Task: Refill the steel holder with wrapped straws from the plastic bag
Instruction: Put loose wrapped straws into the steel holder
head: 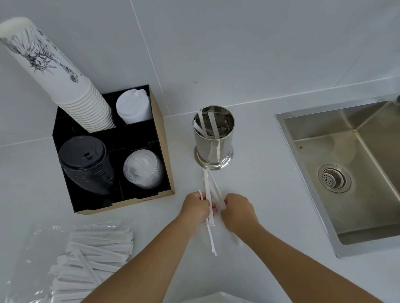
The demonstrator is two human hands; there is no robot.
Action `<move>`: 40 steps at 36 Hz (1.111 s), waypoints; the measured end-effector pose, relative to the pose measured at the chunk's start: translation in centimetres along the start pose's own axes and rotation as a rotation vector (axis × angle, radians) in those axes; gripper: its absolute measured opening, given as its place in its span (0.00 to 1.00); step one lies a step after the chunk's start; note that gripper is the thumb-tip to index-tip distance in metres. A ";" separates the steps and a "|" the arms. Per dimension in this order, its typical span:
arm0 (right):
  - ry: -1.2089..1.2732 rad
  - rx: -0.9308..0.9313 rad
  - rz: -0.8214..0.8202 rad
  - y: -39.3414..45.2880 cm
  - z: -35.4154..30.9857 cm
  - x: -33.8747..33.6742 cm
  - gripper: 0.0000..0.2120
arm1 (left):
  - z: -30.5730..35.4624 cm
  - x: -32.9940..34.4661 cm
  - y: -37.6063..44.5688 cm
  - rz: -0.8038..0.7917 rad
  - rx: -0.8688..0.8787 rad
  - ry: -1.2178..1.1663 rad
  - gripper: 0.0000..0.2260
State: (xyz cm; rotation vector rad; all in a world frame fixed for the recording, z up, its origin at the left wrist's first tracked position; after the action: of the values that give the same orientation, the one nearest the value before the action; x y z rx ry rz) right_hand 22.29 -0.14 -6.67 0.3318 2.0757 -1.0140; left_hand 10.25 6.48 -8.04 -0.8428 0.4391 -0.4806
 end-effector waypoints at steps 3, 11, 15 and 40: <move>-0.047 0.025 -0.037 0.3 0.0 -0.3 0.06 | -0.4 -0.8 0.2 0.021 -0.013 -0.008 0.12; -0.110 0.010 -0.118 0.6 -0.1 -0.2 0.10 | -0.6 -1.7 -0.3 0.033 0.007 -0.156 0.11; 0.081 -0.039 -0.156 0.6 0.1 -0.4 0.06 | -0.6 -2.0 -0.6 0.025 0.013 -0.285 0.11; 0.271 -0.325 -0.080 -3.2 -4.2 -1.7 0.08 | 1.4 -0.2 -1.1 -0.061 0.010 -0.535 0.11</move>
State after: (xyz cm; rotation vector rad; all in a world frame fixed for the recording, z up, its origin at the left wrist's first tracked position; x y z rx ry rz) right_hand 19.47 1.17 -2.10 0.2294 2.4714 -0.6873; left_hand 10.63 6.80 -6.32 -0.9374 -0.0811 -0.2955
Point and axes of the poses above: each hand's wrist, its own y-axis towards the middle knuckle, its own x-axis out of the palm, z = x × y, the point moved 10 cm from there along y, towards the middle knuckle
